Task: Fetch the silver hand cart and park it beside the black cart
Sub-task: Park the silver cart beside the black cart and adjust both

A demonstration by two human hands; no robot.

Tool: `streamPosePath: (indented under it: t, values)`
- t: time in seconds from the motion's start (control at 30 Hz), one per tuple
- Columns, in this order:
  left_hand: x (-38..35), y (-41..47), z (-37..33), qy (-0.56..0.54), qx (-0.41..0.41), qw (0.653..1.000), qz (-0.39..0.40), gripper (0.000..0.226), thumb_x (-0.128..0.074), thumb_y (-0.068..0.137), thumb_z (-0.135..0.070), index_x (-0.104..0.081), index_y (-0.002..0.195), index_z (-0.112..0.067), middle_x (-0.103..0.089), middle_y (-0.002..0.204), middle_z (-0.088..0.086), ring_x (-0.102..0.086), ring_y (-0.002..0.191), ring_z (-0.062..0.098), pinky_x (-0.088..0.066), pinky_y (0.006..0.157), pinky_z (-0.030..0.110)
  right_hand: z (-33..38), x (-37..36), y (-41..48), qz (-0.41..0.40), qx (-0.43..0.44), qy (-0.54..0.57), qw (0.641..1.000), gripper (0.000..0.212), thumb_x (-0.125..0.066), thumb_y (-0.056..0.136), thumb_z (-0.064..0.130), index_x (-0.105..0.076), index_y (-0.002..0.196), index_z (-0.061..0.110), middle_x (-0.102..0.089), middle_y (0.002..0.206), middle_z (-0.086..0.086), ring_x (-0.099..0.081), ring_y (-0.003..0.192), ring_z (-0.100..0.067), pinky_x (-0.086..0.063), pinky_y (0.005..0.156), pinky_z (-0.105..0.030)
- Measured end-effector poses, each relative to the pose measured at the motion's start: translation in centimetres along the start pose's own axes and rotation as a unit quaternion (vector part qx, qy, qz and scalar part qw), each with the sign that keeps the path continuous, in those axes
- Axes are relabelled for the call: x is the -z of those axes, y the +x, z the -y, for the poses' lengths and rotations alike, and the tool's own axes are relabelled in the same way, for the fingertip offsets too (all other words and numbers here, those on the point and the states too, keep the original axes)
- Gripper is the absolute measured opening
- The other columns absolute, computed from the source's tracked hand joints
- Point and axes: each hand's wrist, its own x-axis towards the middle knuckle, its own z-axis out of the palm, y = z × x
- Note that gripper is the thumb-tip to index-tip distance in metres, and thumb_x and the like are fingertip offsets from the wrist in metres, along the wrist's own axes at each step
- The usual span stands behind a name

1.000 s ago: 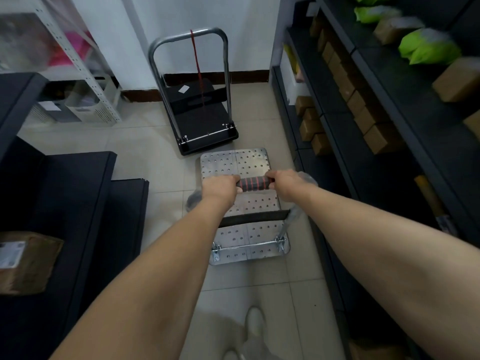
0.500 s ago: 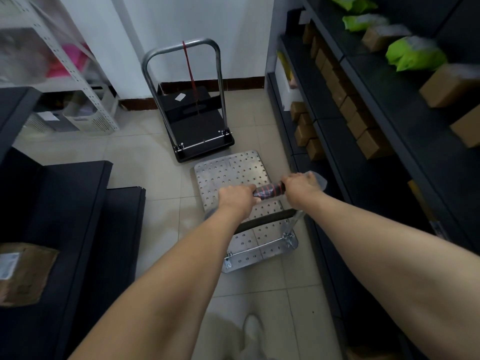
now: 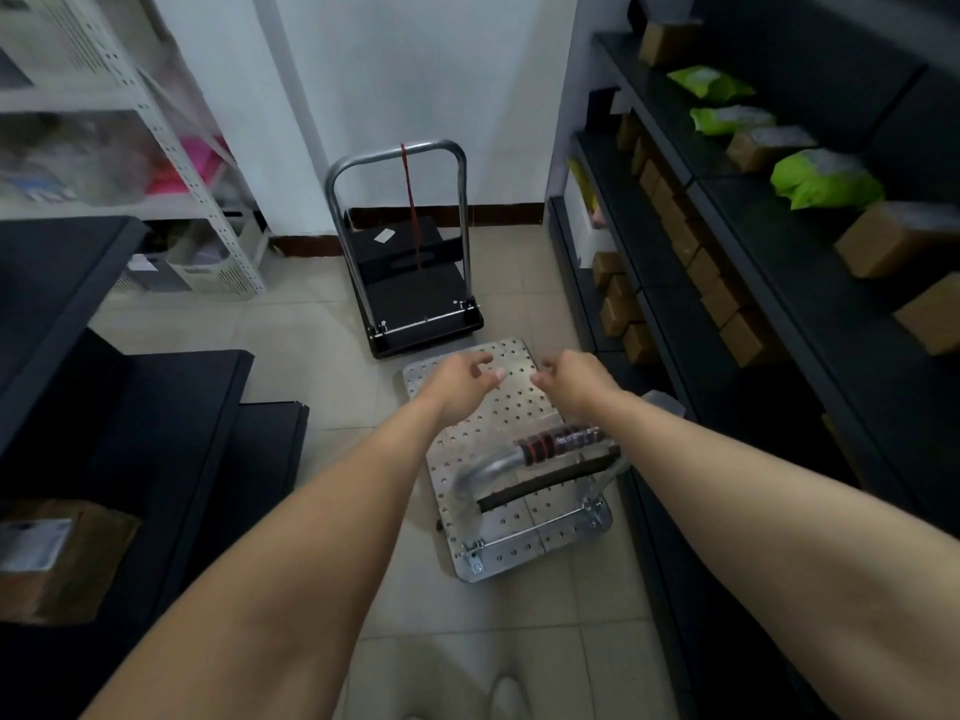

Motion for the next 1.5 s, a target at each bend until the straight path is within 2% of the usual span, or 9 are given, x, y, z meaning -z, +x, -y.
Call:
streamPosePath:
  t: [0.07,0.23,0.4,0.6,0.77,0.93,1.17,1.4,1.5]
  values:
    - [1.4,-0.3,-0.1,-0.043,-0.012,0.999,-0.030,0.052,-0.053,0.095,-0.041,-0.046,0.140,-0.017,-0.058,0.127,0.007,-0.056,0.115,0.022,-0.044,0.095,0.031,1.5,0.2,-0.2,-0.014,0.024,0.085,0.996,0.052,-0.051,0.097,0.036,-0.042,0.142,0.011,-0.053,0.138,-0.010,-0.052,0.124,-0.026,-0.044,0.100,-0.037]
    - [5.9,-0.7,-0.7,-0.117,-0.047,0.988,-0.091,0.049,-0.051,0.096,-0.040,-0.047,0.138,-0.016,-0.057,0.123,0.003,-0.054,0.117,0.019,-0.042,0.101,0.033,6.3,0.7,0.0,-0.058,0.075,0.199,0.975,0.055,-0.051,0.097,0.039,-0.043,0.140,0.006,-0.052,0.138,-0.010,-0.050,0.125,-0.023,-0.040,0.097,-0.030]
    - [11.1,-0.3,-0.5,-0.136,-0.103,0.979,-0.108,0.045,-0.046,0.098,-0.040,-0.051,0.134,-0.013,-0.057,0.132,0.001,-0.049,0.115,0.007,-0.035,0.092,0.022,11.4,0.5,1.3,-0.105,0.094,0.256,0.956,0.054,-0.050,0.096,0.042,-0.046,0.139,0.009,-0.054,0.135,-0.006,-0.051,0.124,-0.020,-0.041,0.096,-0.030]
    - [19.0,1.6,2.0,-0.147,-0.125,0.973,-0.123,0.048,-0.043,0.098,-0.042,-0.052,0.134,-0.011,-0.058,0.131,0.005,-0.051,0.124,0.017,-0.039,0.106,0.032,18.5,-0.8,3.9,-0.165,0.102,0.270,0.943,0.049,-0.049,0.097,0.040,-0.049,0.136,0.011,-0.057,0.132,-0.005,-0.053,0.122,-0.018,-0.042,0.097,-0.030]
    - [24.5,3.0,4.2,-0.153,-0.143,0.968,-0.138,0.045,-0.043,0.099,-0.041,-0.054,0.132,-0.012,-0.059,0.127,0.002,-0.052,0.120,0.014,-0.038,0.098,0.024,23.9,-2.2,6.3,-0.185,0.114,0.283,0.934,0.049,-0.048,0.096,0.041,-0.049,0.136,0.012,-0.058,0.129,-0.003,-0.054,0.119,-0.017,-0.043,0.093,-0.028]
    - [27.9,4.7,5.6,-0.185,-0.143,0.959,-0.158,0.050,-0.042,0.098,-0.043,-0.057,0.128,-0.006,-0.058,0.131,0.009,-0.048,0.128,0.022,-0.036,0.111,0.039,27.9,-2.9,8.2,-0.194,0.133,0.292,0.927,0.049,-0.048,0.097,0.041,-0.048,0.136,0.012,-0.057,0.129,-0.004,-0.053,0.119,-0.017,-0.043,0.094,-0.028]
    - [30.8,7.4,6.1,-0.199,-0.164,0.951,-0.171,0.046,-0.043,0.098,-0.041,-0.058,0.126,-0.008,-0.063,0.123,0.005,-0.055,0.118,0.016,-0.041,0.099,0.026,31.1,-3.3,11.9,-0.189,0.147,0.270,0.933,0.047,-0.046,0.097,0.040,-0.050,0.135,0.012,-0.059,0.127,-0.004,-0.054,0.118,-0.018,-0.044,0.095,-0.029]
    - [33.6,11.9,6.4,-0.207,-0.154,0.950,-0.177,0.046,-0.044,0.098,-0.042,-0.059,0.127,-0.010,-0.063,0.120,0.003,-0.056,0.116,0.014,-0.039,0.095,0.022,33.7,-2.0,16.8,-0.187,0.157,0.276,0.929,0.049,-0.047,0.097,0.041,-0.049,0.136,0.011,-0.058,0.128,-0.003,-0.053,0.119,-0.018,-0.044,0.098,-0.032]
    - [34.7,14.3,5.7,-0.203,-0.155,0.950,-0.180,0.044,-0.044,0.098,-0.042,-0.062,0.122,-0.010,-0.064,0.111,-0.001,-0.057,0.111,0.014,-0.039,0.092,0.022,34.7,-0.9,19.1,-0.187,0.165,0.281,0.927,0.044,-0.049,0.097,0.039,-0.053,0.130,0.010,-0.060,0.121,-0.002,-0.055,0.115,-0.018,-0.045,0.098,-0.033]
